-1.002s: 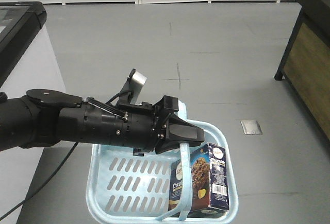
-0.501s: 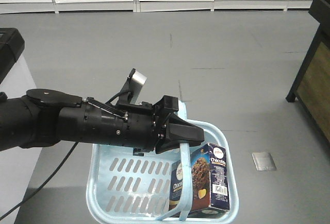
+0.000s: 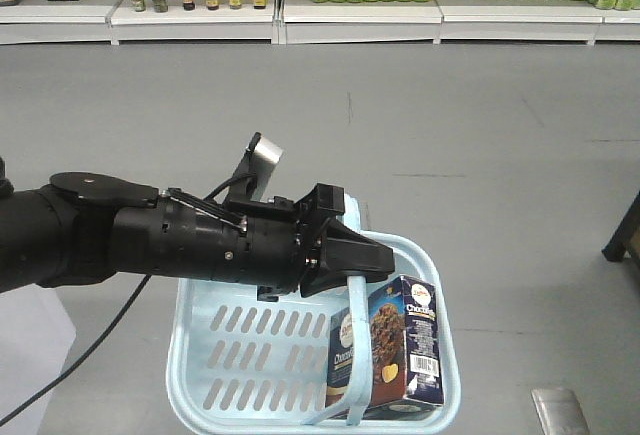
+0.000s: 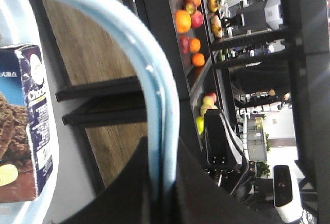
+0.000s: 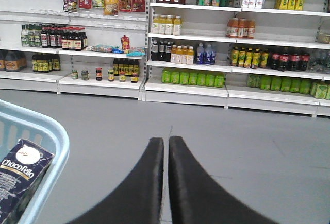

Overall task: Left arm holds basket, right arm returns cookies
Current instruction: 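Drive toward the drink shelves holding the basket in the left gripper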

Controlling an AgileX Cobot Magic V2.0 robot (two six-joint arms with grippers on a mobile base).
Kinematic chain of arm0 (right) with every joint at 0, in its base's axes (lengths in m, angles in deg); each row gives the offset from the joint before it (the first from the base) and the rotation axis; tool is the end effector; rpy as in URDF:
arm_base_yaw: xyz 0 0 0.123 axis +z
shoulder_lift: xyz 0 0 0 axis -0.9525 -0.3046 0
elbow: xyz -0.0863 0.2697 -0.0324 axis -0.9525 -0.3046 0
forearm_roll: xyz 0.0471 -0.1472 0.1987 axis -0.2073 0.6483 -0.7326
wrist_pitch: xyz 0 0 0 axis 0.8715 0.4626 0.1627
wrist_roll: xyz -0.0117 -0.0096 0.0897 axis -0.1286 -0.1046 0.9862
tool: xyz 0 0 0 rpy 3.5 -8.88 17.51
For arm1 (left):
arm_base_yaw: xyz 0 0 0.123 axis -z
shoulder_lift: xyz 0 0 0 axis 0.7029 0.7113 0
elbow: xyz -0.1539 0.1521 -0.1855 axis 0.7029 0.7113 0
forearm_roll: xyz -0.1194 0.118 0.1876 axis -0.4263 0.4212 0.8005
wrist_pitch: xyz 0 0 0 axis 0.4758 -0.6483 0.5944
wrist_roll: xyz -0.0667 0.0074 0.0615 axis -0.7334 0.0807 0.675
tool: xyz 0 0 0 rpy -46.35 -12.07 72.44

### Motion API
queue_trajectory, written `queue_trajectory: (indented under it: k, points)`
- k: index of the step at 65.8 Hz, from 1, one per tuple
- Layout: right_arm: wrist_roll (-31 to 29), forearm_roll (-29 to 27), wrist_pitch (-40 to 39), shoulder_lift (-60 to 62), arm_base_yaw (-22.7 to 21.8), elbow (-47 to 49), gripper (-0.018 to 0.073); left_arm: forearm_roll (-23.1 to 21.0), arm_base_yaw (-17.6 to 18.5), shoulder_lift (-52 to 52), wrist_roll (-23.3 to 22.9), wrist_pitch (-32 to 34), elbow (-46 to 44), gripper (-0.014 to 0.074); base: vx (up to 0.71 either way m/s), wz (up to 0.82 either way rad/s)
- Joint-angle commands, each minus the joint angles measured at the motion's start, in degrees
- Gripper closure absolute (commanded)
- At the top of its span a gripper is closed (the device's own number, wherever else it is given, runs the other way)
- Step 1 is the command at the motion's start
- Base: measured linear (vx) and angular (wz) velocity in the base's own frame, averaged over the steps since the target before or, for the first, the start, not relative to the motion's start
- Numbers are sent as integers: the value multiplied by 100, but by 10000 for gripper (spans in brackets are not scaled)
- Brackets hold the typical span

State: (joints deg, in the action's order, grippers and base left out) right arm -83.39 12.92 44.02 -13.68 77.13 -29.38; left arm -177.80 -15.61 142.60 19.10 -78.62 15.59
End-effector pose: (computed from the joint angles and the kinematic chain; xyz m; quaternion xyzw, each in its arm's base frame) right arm 0.0565 0.0048 0.1985 -0.0476 0.7040 0.0131 0.7085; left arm 0.2601 -0.2253 0.2657 0.0249 0.7958 -0.5973 0.0962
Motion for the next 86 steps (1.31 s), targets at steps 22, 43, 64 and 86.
queue_trajectory:
  k: [22, 43, 64, 86]
  points:
    - [-25, 45, -432, 65, -27, -103, 569, -648, 1, -312, 40, -321, -163, 599, 54, 0]
    - [-25, 45, -432, 65, -27, -103, 569, -647, 1, -312, 40, -321, -163, 599, 53, -3]
    - [-25, 45, -432, 65, -27, -103, 569, -647, 1, -312, 40, -321, -163, 599, 54, 1]
    - [-25, 45, -432, 65, -27, -103, 569, -648, 1, -312, 40, -315, -163, 599, 53, 2]
